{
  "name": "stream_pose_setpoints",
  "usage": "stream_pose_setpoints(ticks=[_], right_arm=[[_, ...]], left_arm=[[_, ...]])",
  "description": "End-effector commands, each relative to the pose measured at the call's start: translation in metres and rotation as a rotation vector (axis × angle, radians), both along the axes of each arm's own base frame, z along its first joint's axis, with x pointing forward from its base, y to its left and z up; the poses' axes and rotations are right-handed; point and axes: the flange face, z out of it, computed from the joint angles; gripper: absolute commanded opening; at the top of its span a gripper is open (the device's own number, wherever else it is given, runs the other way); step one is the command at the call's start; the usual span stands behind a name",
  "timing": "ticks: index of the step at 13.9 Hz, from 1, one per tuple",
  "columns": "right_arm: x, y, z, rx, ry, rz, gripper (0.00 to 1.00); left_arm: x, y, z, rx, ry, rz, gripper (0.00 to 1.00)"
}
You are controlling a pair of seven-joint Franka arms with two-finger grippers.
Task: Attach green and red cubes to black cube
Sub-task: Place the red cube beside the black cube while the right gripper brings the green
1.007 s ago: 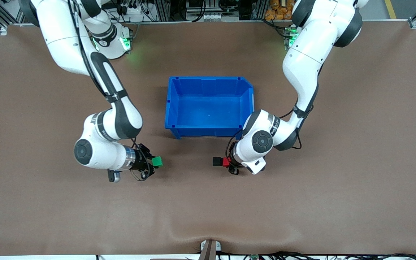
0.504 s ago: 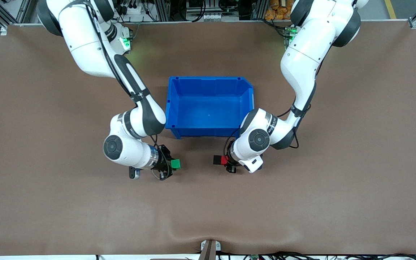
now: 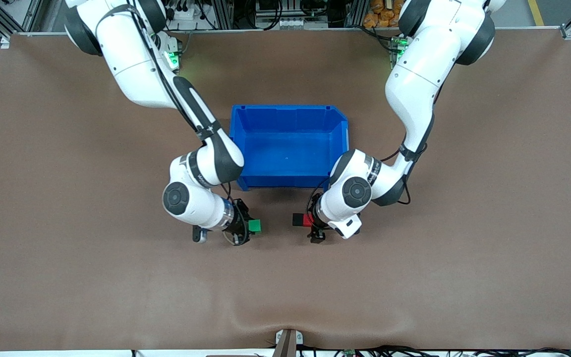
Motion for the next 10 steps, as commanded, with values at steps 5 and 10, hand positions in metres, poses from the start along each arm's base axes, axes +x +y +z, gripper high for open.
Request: stream_pose_setpoints(ticks=[5, 10], right_arm=[[-0.013, 0.049, -0.028, 0.021, -0.03, -0.052, 0.0], [-0.031, 0.078, -0.037, 0.025, -0.037, -0.045, 0.0]], left_arm=[[0.039, 0.085, 0.136, 0.054, -0.089, 0.019, 1.0], [0.05, 0.156, 0.209, 0.088, -0.134, -0.111, 1.0]])
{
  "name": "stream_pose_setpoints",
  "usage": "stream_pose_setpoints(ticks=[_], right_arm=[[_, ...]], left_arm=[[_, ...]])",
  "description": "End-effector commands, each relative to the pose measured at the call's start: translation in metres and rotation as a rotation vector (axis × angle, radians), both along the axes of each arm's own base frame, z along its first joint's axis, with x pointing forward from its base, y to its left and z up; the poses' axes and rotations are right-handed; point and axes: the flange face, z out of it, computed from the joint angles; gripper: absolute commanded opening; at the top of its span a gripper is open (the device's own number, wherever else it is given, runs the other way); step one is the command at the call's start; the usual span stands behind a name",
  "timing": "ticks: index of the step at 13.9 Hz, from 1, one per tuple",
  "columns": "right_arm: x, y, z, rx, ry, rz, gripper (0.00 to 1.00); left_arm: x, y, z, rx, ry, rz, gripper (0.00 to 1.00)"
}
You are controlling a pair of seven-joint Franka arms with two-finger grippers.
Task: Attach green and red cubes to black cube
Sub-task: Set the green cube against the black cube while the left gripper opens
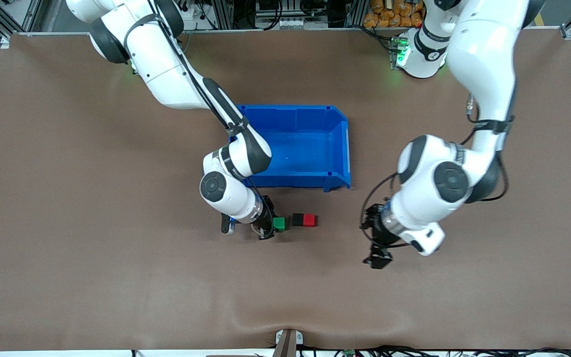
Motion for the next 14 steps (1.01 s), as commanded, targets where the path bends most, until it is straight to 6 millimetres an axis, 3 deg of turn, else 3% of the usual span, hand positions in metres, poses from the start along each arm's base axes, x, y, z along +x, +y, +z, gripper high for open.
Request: stream_pose_setpoints(ticks=[1, 3, 5, 7, 11, 14], right_arm=[[-0.008, 0.02, -0.006, 0.012, 0.003, -0.003, 0.0], [-0.012, 0.023, -0.009, 0.007, 0.009, 0.004, 0.02], [-0.013, 0.023, -0.012, 0.004, 0.013, 0.003, 0.34], [-0.013, 0.023, -0.012, 0.004, 0.017, -0.004, 1.0], [0.004, 0.005, -0.001, 0.006, -0.008, -0.018, 1.0], [0.025, -0.016, 0.02, 0.011, -0.049, -0.007, 1.0]], left_arm=[[-0.012, 0.028, 0.041, 0.049, 0.001, -0.119, 1.0], [-0.019, 0.056, 0.078, 0.073, -0.003, -0.206, 1.0], [-0.032, 0.074, 0.113, 0.094, 0.003, -0.292, 1.0], [-0.049, 0.09, 0.147, 0.115, -0.004, -0.387, 1.0], [-0.097, 0.145, 0.207, 0.162, -0.024, -0.59, 1.0], [-0.127, 0.171, 0.223, 0.193, -0.039, -0.749, 1.0]])
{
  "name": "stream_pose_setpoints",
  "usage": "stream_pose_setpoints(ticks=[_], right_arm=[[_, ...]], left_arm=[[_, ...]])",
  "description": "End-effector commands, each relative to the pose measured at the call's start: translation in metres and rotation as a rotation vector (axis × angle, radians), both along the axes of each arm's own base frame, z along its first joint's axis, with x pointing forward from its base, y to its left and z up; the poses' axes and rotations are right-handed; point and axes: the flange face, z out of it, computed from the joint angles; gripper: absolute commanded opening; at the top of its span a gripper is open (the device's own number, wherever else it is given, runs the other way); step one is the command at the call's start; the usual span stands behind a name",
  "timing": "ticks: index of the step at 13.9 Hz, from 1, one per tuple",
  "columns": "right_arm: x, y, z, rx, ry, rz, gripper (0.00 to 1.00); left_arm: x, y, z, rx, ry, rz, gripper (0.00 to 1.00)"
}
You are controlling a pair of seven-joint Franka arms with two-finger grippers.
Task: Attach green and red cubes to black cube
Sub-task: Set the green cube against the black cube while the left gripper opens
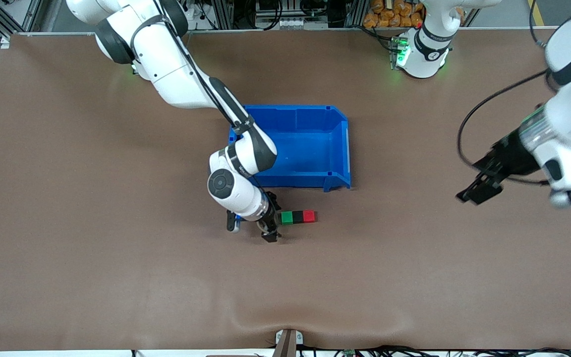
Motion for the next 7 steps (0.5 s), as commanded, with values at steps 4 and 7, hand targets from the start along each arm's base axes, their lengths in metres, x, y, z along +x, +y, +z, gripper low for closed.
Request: stream_pose_setpoints(ticks=[4, 7], right_arm=[[0.04, -0.048, 0.032, 0.015, -0.07, 0.044, 1.0], [0.059, -0.077, 0.043, 0.016, -0.095, 0.014, 1.0]], left_arm=[[-0.062, 0.037, 0.017, 0.067, -0.036, -0.305, 1.0], [-0.079, 0.047, 0.022, 0.154, 0.023, -0.497, 1.0]])
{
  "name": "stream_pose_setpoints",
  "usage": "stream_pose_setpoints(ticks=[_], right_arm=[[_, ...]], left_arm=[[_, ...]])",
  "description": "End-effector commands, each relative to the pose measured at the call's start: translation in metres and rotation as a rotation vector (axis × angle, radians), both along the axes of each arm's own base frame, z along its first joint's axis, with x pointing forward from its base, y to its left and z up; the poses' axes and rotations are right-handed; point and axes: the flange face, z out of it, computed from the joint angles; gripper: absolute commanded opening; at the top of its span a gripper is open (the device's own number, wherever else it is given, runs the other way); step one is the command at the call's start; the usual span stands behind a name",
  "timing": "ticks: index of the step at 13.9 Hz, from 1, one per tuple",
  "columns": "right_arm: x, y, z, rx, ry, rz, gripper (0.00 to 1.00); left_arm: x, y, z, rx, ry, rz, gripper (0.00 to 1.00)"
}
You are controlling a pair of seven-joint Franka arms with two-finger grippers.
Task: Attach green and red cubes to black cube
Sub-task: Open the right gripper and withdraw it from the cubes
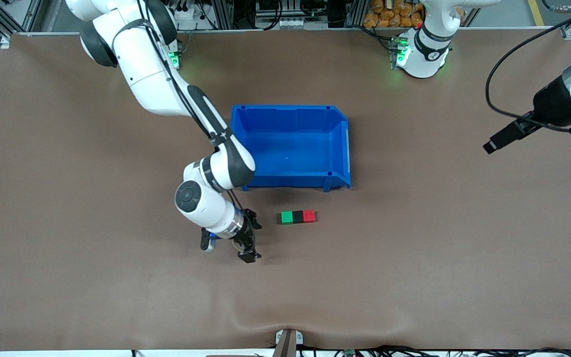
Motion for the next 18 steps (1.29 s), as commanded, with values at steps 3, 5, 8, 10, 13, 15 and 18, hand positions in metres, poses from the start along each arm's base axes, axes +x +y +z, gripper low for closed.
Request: stream_pose_setpoints(ticks=[3, 5, 8, 10, 13, 15, 18], right_arm=[[0.021, -0.035, 0.03, 0.008, -0.033, -0.016, 1.0], [0.033, -0.062, 0.033, -0.013, -0.061, 0.01, 1.0], [0.042, -0.096, 0.043, -0.033, -0.068, 0.061, 1.0], [0.048, -0.121, 0.052, -0.047, -0.057, 0.127, 1.0], [0.05, -0.153, 0.058, -0.07, -0.014, 0.237, 1.0], [0.052, -0.17, 0.065, -0.1, -0.018, 0.302, 1.0], [0.048, -0.194, 0.077, -0.192, 0.031, 0.416, 1.0]], left_arm=[[-0.029, -0.007, 0.001, 0.169, 0.103, -0.333, 1.0], [-0.038, -0.012, 0.004, 0.172, 0.132, -0.349, 1.0], [-0.047, -0.017, 0.009, 0.173, 0.15, -0.437, 1.0], [-0.049, -0.015, 0.015, 0.172, 0.141, -0.45, 1.0], [-0.041, -0.016, 0.018, 0.169, 0.133, -0.427, 1.0], [-0.04, -0.014, 0.021, 0.161, 0.126, -0.42, 1.0], [-0.04, -0.012, 0.021, 0.161, 0.125, -0.415, 1.0]])
